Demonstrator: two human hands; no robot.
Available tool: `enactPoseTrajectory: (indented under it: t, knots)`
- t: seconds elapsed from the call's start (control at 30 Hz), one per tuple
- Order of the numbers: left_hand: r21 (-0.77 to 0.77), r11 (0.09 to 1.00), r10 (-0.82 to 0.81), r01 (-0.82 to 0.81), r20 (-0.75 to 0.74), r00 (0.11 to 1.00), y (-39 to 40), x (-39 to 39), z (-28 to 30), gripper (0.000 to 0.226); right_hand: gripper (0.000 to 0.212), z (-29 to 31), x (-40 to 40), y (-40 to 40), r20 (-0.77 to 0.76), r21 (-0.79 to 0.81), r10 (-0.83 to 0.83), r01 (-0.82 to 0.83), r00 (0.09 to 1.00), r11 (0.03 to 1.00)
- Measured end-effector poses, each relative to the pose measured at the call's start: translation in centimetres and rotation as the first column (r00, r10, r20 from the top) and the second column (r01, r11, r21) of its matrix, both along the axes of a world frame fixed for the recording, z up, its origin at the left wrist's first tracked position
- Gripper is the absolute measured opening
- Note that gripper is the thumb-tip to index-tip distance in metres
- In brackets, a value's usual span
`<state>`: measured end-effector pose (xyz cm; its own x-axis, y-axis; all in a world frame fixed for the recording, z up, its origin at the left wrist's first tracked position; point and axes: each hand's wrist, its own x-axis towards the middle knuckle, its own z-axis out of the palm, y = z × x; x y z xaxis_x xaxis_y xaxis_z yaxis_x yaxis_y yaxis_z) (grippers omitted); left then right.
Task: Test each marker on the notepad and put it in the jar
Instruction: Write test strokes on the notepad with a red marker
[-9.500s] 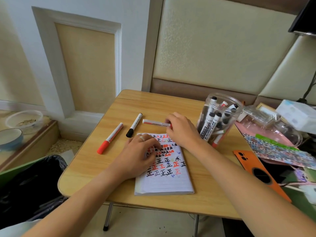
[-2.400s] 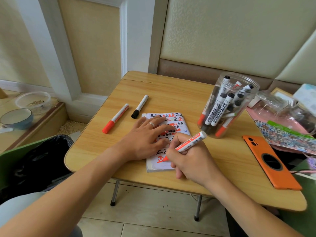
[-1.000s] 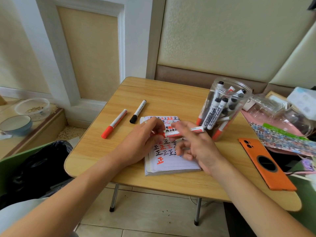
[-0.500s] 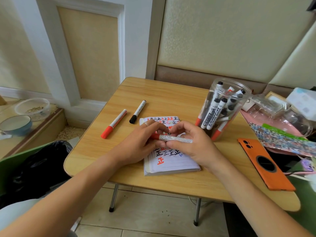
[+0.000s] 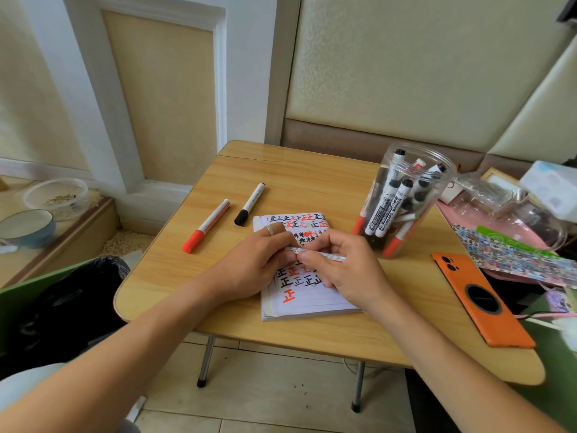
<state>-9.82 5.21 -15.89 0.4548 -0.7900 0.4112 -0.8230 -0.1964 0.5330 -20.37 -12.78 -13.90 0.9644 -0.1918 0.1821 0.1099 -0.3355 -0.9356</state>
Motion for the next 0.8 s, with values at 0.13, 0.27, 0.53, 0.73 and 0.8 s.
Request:
enactPoseTrajectory:
  t: [0.13,0.27,0.53,0.73,0.8]
  knots:
    - [0.036,0.999,0.004,-0.004,-0.015,1.0,0.0,0.4,-0.4,0.028,0.018,0.0,0.1,0.3,-0.045,0.038,-0.002,0.004,0.999,0.999]
    - [0.027,1.0,-0.006,0.007,-0.008,1.0,-0.1,0.2,-0.5,0.027,0.018,0.1,-0.1,0.2,-0.052,-0.009,0.005,-0.006,0.999,1.0]
    - [0.044,0.984,0.164,-0.171,0.132,0.978,-0.2,-0.5,-0.5,0.034,0.021,4.3,-0.2,-1.1,0.192,0.043,-0.059,0.051,0.98,0.998]
    - [0.178,0.971,0.136,-0.162,0.152,0.979,0.0,-0.2,-0.9,0.051,0.03,10.3,-1.5,-3.4,0.595,-0.056,-0.348,0.47,0.724,0.881]
    - [0.222,0.959,0.146,-0.174,0.137,0.98,-0.2,-0.1,-0.9,0.055,0.033,12.5,-1.7,-4.8,0.703,-0.083,-0.38,0.601,0.601,0.795]
